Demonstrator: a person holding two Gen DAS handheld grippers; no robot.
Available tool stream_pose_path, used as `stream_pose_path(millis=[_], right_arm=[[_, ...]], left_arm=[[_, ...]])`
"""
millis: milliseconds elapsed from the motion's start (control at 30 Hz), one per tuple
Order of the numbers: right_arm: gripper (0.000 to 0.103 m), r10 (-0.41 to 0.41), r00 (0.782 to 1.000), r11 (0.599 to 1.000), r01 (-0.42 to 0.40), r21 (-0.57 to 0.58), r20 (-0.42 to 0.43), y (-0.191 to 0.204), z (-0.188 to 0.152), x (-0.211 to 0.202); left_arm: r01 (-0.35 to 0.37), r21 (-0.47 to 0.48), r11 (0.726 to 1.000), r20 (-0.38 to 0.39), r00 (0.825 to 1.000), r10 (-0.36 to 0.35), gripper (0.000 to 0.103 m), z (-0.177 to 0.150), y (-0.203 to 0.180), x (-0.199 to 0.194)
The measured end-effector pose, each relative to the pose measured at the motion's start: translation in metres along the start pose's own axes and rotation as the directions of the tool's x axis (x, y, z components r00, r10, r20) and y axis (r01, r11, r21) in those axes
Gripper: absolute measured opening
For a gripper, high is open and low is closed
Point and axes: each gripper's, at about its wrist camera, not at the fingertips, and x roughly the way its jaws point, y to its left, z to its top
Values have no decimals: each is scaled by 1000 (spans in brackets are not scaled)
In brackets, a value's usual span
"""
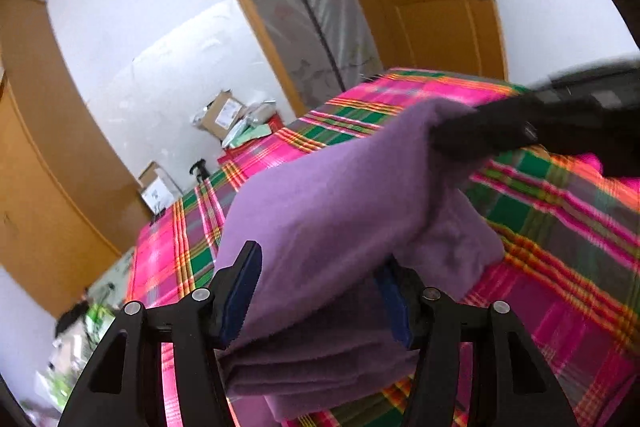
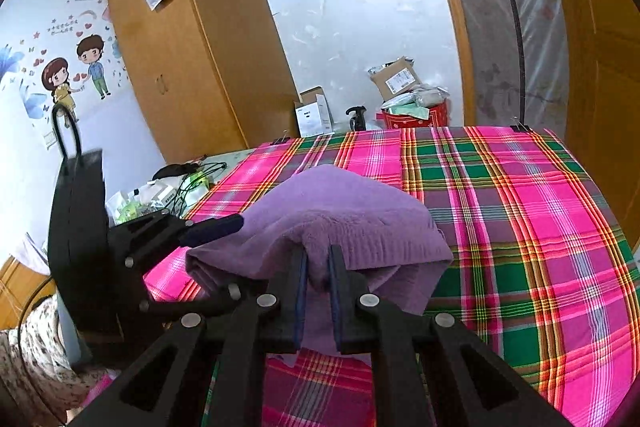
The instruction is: Fold clothes
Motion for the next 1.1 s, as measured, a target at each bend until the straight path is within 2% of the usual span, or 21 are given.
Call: stream_pose_path(millis=[33, 100, 267, 300, 367, 400, 533, 767, 867, 1033, 1100], right_arm=[[11, 2, 1000, 1000, -2, -3, -3, 1, 0, 1], [11, 12, 1000, 1000, -12, -4, -8, 3, 0, 4], [12, 17, 1000, 999, -17, -36, -20, 13, -4, 8], [12, 9, 1000, 999, -10, -43, -23, 14, -5, 9], [12, -1, 999, 999, 0, -49, -32, 16, -8, 10], [13, -1, 999, 999, 0, -44, -39, 15, -10, 11], [13, -13, 997, 1000, 11, -25, -82, 10, -21, 14], [13, 9, 984, 1000, -7, 8, -180, 5, -45, 30], [13, 50, 970, 999, -54, -9, -239, 12, -55, 41], [39, 72, 955, 997, -78, -12, -286, 22, -63, 56], [39, 109, 953, 994, -112, 4, -284, 24, -62, 60]], left_arm=[[12, -29, 1000, -2, 1000, -12, 30, 1, 5, 0], [14, -87, 996, -15, 1000, -15, 10, 3, 16, 3], [-2, -282, 959, 13, 1000, 5, 8, 6, 56, -2], [-14, -309, 951, 21, 1000, 22, 7, 4, 63, -5], [-89, -348, 933, 21, 995, 102, 6, 1, 78, -9], [-116, -374, 920, 14, 991, 131, 6, -1, 87, -10], [-144, -485, 862, -34, 989, 146, 6, -18, 122, -9], [-206, -511, 835, -75, 978, 195, 6, -41, 145, -6], [-220, -528, 820, -86, 975, 205, 6, -47, 151, -4], [-243, -544, 803, -97, 969, 227, 6, -54, 162, -5], [-257, -549, 795, -103, 965, 241, 6, -56, 165, -5]])
